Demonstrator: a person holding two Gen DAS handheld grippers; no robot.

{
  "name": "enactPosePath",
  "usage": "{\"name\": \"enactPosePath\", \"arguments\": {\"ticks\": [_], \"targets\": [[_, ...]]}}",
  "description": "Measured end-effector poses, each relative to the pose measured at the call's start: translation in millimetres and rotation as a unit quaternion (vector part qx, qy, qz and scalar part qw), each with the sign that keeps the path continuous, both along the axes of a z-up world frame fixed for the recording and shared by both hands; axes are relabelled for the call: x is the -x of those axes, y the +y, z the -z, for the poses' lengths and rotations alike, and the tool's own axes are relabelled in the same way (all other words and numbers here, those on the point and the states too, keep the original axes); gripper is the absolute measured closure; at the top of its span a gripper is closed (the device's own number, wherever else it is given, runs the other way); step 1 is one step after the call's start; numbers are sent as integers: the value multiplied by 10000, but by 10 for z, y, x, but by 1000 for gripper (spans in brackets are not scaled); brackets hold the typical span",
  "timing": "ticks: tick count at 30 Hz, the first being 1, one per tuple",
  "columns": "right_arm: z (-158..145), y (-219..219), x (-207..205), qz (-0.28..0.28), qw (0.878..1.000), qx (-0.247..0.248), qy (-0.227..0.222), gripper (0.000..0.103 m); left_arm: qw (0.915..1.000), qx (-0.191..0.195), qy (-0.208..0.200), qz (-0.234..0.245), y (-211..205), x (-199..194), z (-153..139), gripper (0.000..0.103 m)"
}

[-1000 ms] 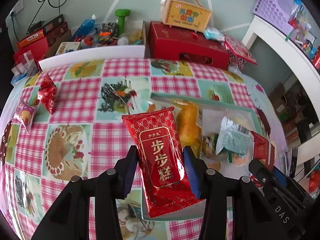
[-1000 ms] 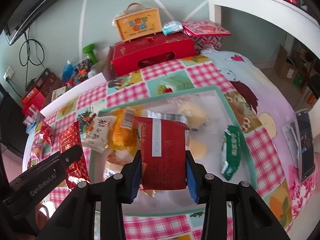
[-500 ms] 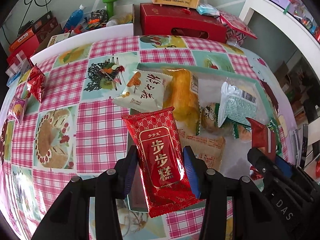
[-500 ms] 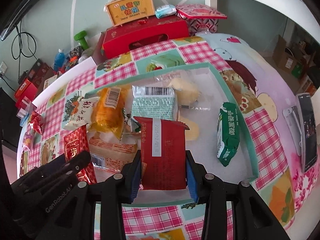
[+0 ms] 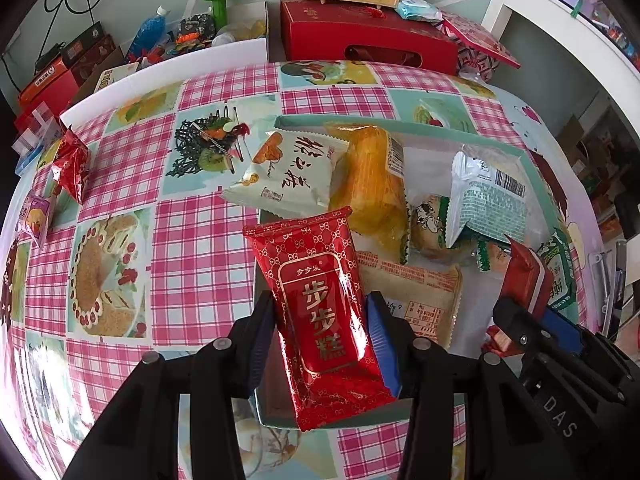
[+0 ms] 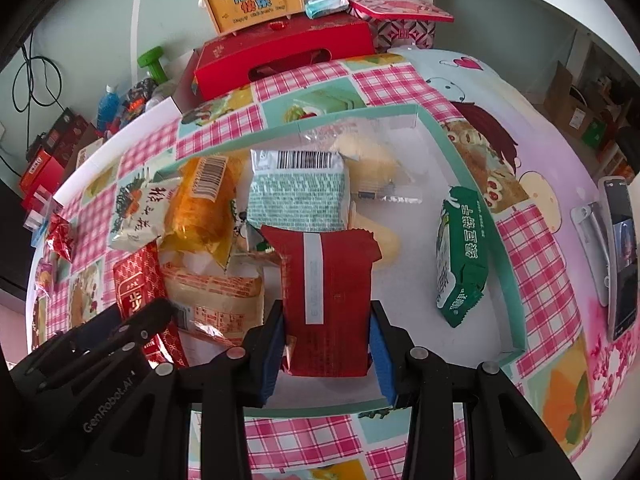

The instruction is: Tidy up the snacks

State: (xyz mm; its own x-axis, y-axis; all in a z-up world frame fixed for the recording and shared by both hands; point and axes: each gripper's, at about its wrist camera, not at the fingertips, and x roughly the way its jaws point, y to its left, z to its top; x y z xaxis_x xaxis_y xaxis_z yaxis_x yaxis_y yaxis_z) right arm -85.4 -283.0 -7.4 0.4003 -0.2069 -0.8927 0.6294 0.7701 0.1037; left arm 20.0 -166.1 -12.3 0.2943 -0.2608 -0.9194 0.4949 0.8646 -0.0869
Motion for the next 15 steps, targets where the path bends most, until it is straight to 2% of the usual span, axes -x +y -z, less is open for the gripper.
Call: {"name": "enactPosePath", "arguments": {"ticks": [12, 15], "targets": [[3, 15, -22, -32, 10000, 17, 70, 60, 9999, -52, 96, -6, -11, -23, 66, 54], [11, 12, -27, -45, 10000, -8, 88, 57, 9998, -76, 154, -25, -7, -29, 84, 53]]}}
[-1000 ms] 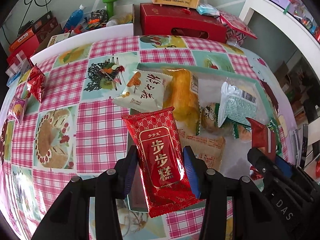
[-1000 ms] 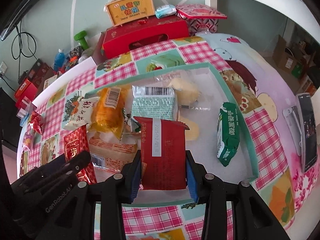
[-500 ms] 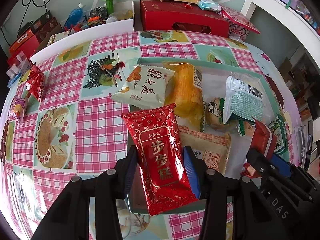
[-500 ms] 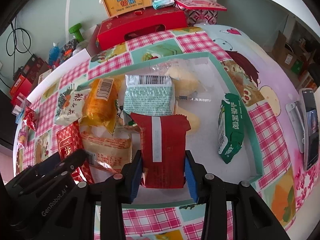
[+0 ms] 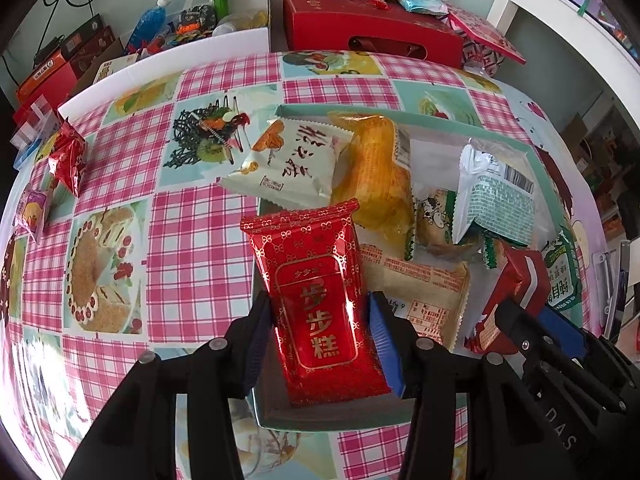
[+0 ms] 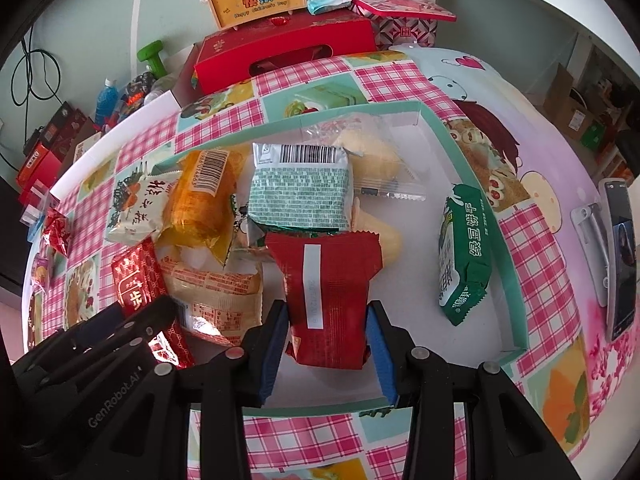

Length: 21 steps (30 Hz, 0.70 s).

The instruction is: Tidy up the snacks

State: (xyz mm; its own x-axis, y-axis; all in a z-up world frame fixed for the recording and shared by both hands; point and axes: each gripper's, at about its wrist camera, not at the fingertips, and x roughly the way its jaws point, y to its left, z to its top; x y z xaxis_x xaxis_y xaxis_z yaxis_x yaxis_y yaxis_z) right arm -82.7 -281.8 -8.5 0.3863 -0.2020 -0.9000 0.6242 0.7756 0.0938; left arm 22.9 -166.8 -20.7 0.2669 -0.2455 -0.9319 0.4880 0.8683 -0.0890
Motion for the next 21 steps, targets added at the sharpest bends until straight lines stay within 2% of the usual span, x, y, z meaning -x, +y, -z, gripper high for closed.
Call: {"name": "enactPosePath", "arguments": {"ticks": [2, 3, 5, 9, 16, 18, 20, 21], "targets": [[3, -6, 4, 8, 10000, -11, 6, 53, 10000, 28, 43, -9, 5, -9, -4, 48], [3, -12, 8, 18, 10000, -16, 1, 47, 10000, 10, 19, -26, 8, -9, -15, 48], [-4, -13, 16, 35, 10000, -14, -22, 42, 10000, 18, -22, -43, 19, -10, -45, 48], [-39, -24, 35, 55, 9999, 0, -108, 36, 9999, 78, -97, -90, 41, -5, -122, 47], [-117, -9, 34, 24, 9996, 80, -276, 31, 9991, 222, -272, -227, 115, -34, -278, 44], [-144, -18, 46, 71, 9993, 115, -358, 23, 9988, 226, -325, -291, 141, -45, -304, 42], [-175, -18, 58, 97, 9989, 202, -408, 21, 9984, 192, -366, -379, 170, -61, -309, 27], [-183, -18, 61, 107, 9988, 233, -415, 21, 9982, 159, -396, -411, 175, -63, -308, 26]]}}
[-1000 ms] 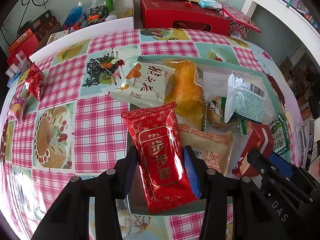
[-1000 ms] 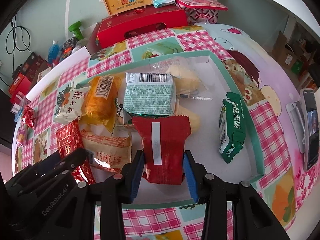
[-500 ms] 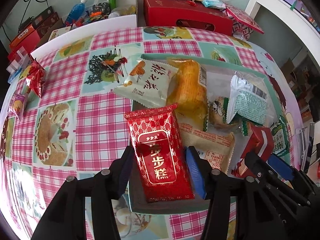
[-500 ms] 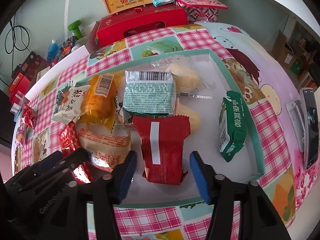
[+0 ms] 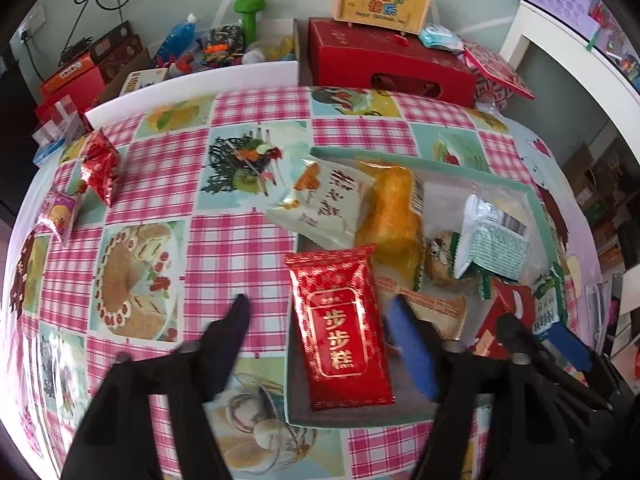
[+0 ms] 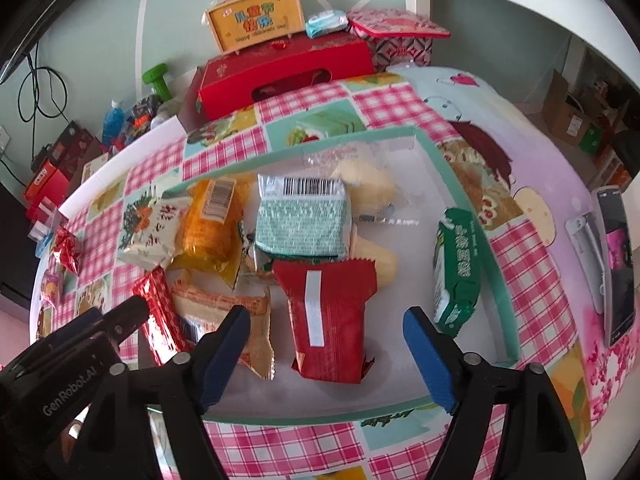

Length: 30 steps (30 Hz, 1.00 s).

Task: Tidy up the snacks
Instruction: 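Open both grippers to drop the red packs into the tray, then move both tools to the pink Swiss roll and red foil candy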

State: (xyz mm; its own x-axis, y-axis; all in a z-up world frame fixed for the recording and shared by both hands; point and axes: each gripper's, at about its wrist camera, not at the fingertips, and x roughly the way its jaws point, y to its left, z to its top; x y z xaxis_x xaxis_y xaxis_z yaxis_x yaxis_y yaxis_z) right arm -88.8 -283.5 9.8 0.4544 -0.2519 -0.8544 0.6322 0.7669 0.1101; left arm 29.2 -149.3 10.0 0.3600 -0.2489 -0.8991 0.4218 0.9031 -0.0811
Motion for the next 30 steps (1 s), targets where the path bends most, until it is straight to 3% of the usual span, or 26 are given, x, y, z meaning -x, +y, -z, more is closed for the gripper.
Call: {"name": "enactPosePath", "arguments": {"ticks": [5, 8, 18, 19, 24, 30], "targets": [[-27, -1, -1, -12, 9999, 127, -27, 17, 9999, -93, -15, -135, 32, -41, 40, 19], [-56, 19, 1, -17, 9996, 286, -67, 0, 9997, -140, -108, -188, 50, -40, 33, 15], [-113, 49, 0, -82, 9989, 424, -179, 0, 9990, -123, -160, -405, 133, -90, 49, 6], [-119, 61, -3, -97, 9988, 434, -191, 0, 9990, -100, -151, -419, 143, -99, 52, 1], [-143, 162, -57, -290, 9979, 523, -239, 0, 9987, 42, -159, -488, 209, -141, 24, 0], [-147, 326, -157, -551, 9965, 562, -289, 0, 9962, -66, -280, -819, 428, -268, -4, 0]]}}
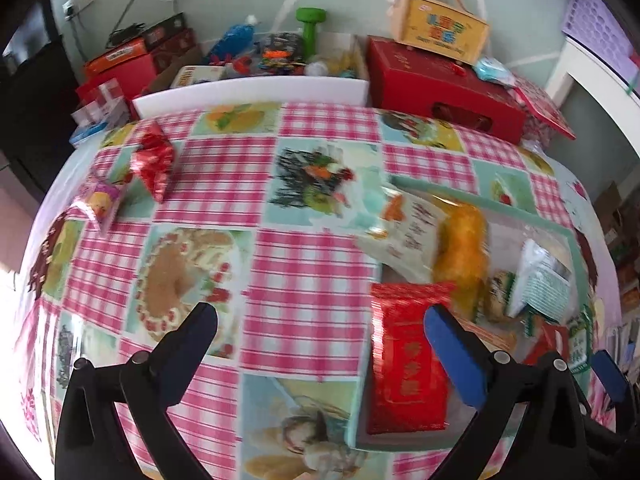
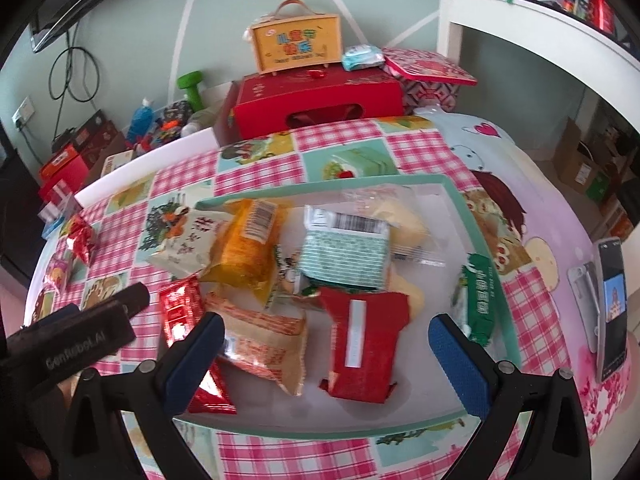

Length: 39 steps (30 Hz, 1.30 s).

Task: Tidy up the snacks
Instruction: 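Move both tools to the pink Swiss roll and red foil candy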

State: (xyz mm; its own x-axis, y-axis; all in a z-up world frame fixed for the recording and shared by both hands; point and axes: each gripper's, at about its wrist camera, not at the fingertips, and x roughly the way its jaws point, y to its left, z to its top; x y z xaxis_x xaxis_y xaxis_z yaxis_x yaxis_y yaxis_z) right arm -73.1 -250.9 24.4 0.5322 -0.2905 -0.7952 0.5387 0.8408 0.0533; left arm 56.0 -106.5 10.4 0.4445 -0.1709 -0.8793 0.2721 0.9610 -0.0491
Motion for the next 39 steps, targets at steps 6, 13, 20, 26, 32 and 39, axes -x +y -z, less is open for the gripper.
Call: {"name": "enactPosePath", "arguments": {"ticks": [6, 13, 20, 26, 32, 39], "targets": [[19, 164, -141, -218, 9997, 59, 23, 0, 9986, -90, -63, -513, 357, -188, 23, 0], [29, 391, -378, -515, 9986, 149, -12, 0, 9956, 115, -291, -881, 684, -352, 46, 0], [53, 522, -597, -699, 9972, -156, -230, 0, 9938, 309, -448, -970, 808, -465, 48, 0], [37, 654, -789, -896, 9953, -134, -343, 0, 9918, 256, -489, -1153, 942, -551, 81, 0], [-51, 832, -1087, -1154, 9929, 17, -282, 0, 9907, 303, -476, -1238, 1133, -731, 87, 0], [-62, 991, -1549, -1405, 9887, -229, -462, 0, 9930, 434, -380, -1031, 1405, -998, 63, 0]]}}
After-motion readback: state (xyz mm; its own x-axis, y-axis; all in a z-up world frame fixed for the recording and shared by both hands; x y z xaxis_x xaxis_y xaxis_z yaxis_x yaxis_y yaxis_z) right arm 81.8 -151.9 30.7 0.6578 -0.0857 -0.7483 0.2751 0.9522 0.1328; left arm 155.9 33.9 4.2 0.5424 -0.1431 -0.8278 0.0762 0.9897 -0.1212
